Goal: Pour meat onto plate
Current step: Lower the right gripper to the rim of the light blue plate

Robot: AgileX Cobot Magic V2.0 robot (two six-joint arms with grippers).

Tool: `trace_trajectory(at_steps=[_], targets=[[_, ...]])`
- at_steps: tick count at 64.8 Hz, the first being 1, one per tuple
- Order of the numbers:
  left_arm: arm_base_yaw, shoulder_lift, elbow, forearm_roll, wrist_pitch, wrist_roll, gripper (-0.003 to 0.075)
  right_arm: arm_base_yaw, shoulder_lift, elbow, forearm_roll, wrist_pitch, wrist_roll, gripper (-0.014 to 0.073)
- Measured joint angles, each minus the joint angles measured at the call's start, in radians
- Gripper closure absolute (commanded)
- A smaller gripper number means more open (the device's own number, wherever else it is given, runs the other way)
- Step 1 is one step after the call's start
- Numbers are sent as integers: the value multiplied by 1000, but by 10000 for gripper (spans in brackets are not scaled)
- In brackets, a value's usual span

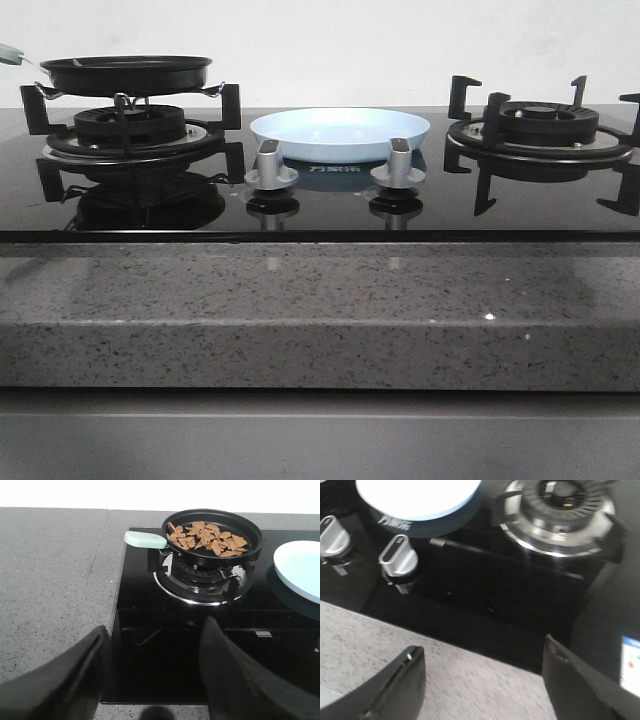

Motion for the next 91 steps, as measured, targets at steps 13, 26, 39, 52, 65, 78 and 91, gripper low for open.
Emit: trace_trajectory(at_steps=[13, 26, 39, 52, 65, 78, 91], targets=[[0, 0, 0, 0, -2, 0, 397, 35, 201, -147, 24, 6, 0, 77], [0, 0, 0, 0, -2, 0, 447, 35, 417, -334, 33, 16, 0, 77], [0, 0, 0, 0, -5, 0, 505, 35, 629, -531, 31, 63, 0, 77], [0, 0, 0, 0, -5, 0, 556, 10, 817, -720, 29, 145, 0, 179], [0, 0, 0, 0, -5, 0, 589, -29, 967, -879, 29, 189, 0, 200], [0, 0, 0, 0, -5, 0, 608, -36, 1085, -1030, 39, 219, -19, 200], [0, 0, 0, 0, -5, 0, 608, -36, 1186, -1128, 89, 230, -69, 202]])
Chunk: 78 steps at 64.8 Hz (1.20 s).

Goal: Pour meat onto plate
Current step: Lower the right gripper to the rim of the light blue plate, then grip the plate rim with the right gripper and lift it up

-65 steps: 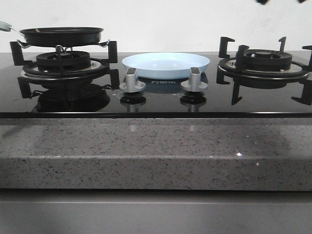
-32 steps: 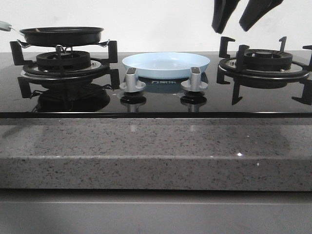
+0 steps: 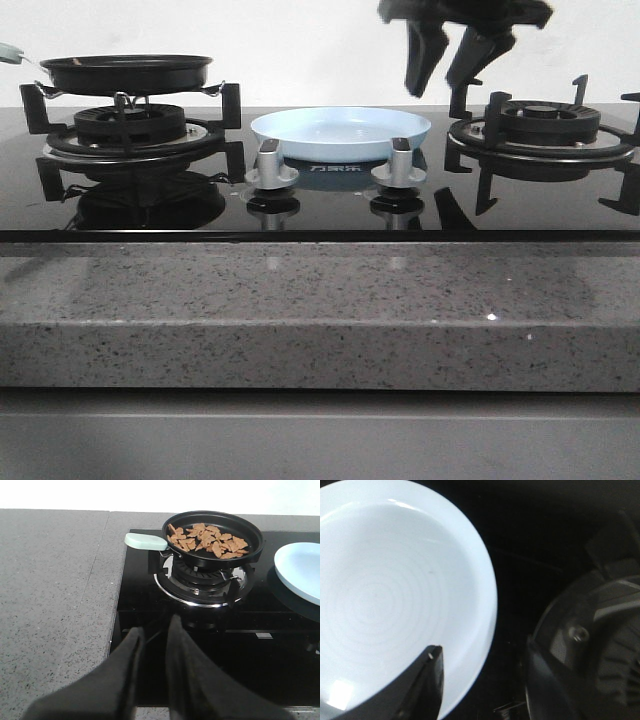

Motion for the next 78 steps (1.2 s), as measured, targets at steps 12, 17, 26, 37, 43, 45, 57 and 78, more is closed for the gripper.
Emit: trace_trajectory(at_steps=[12, 17, 26, 37, 43, 45, 57, 78], targets=[[0, 0, 0, 0, 0, 0, 608, -2, 67, -56, 7, 8, -8, 202], [0, 0, 0, 0, 0, 0, 608, -2, 85, -70, 7, 15, -10, 202], [0, 0, 0, 0, 0, 0, 608, -4, 103, -74, 12, 19, -14, 202], [0, 0, 0, 0, 0, 0, 608, -4, 122, -76, 27, 28, -15, 202], [0, 0, 0, 0, 0, 0, 608, -4, 129, -76, 31, 35, -15, 202], [0, 0, 0, 0, 0, 0, 608, -4, 129, -78, 33, 35, -15, 206], [0, 0, 0, 0, 0, 0, 608, -8, 134, -83, 54, 42, -16, 382], [0, 0, 0, 0, 0, 0, 608, -12, 138, -89, 94, 31, -8, 666]])
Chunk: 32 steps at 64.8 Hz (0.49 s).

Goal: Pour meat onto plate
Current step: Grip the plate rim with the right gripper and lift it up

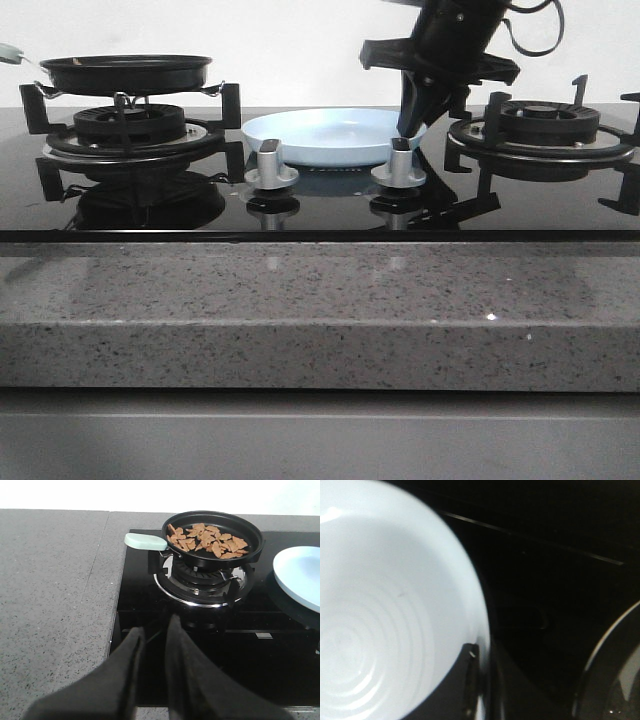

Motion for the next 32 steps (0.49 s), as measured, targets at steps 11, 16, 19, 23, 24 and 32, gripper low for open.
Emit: trace_trajectory(at_steps=[11, 16, 19, 23, 24, 32], targets=[[0, 0, 0, 0, 0, 0, 608, 0, 0, 0, 2, 0, 2, 657], [0, 0, 0, 0, 0, 0, 608, 0, 0, 0, 2, 0, 7, 657], [0, 0, 0, 0, 0, 0, 608, 0, -4, 0, 2, 0, 14, 657], [0, 0, 0, 0, 0, 0, 608, 0, -12, 0, 2, 0, 27, 657], [0, 0, 0, 0, 0, 0, 608, 0, -15, 0, 2, 0, 30, 657], [0, 0, 0, 0, 0, 0, 608, 0, -64, 0, -6, 6, 41, 660]])
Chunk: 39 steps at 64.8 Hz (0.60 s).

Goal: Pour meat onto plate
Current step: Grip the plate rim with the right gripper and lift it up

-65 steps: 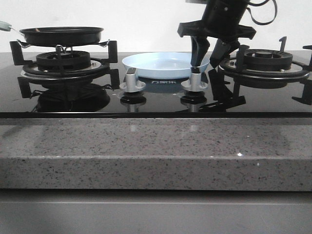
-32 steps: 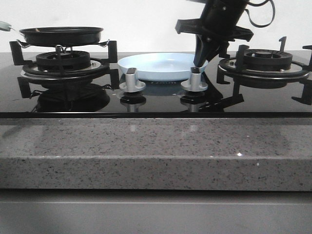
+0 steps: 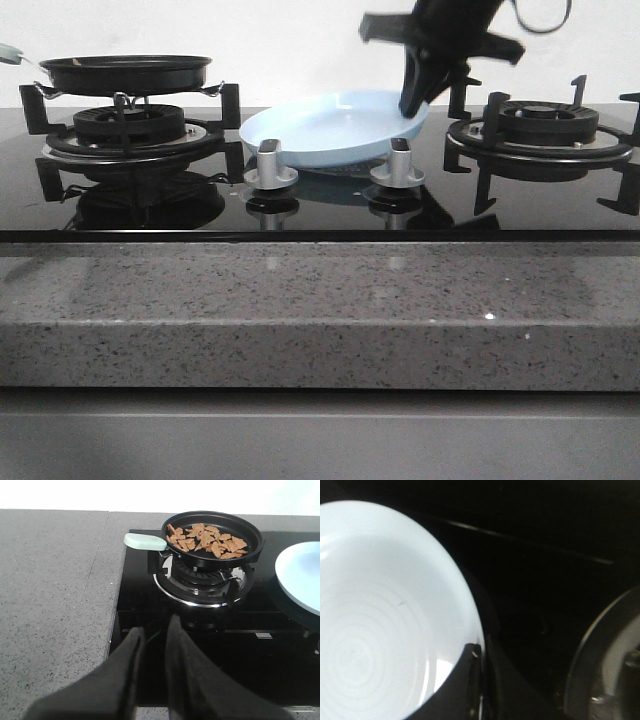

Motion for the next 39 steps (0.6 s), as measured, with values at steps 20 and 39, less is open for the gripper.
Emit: trace_trajectory(at_steps=[20, 39], targets=[[0, 0, 0, 0, 0, 0, 608, 0, -233, 221, 60, -63, -27, 662], [0, 0, 0, 0, -1, 0, 608, 23, -503, 607, 165, -198, -127, 662]])
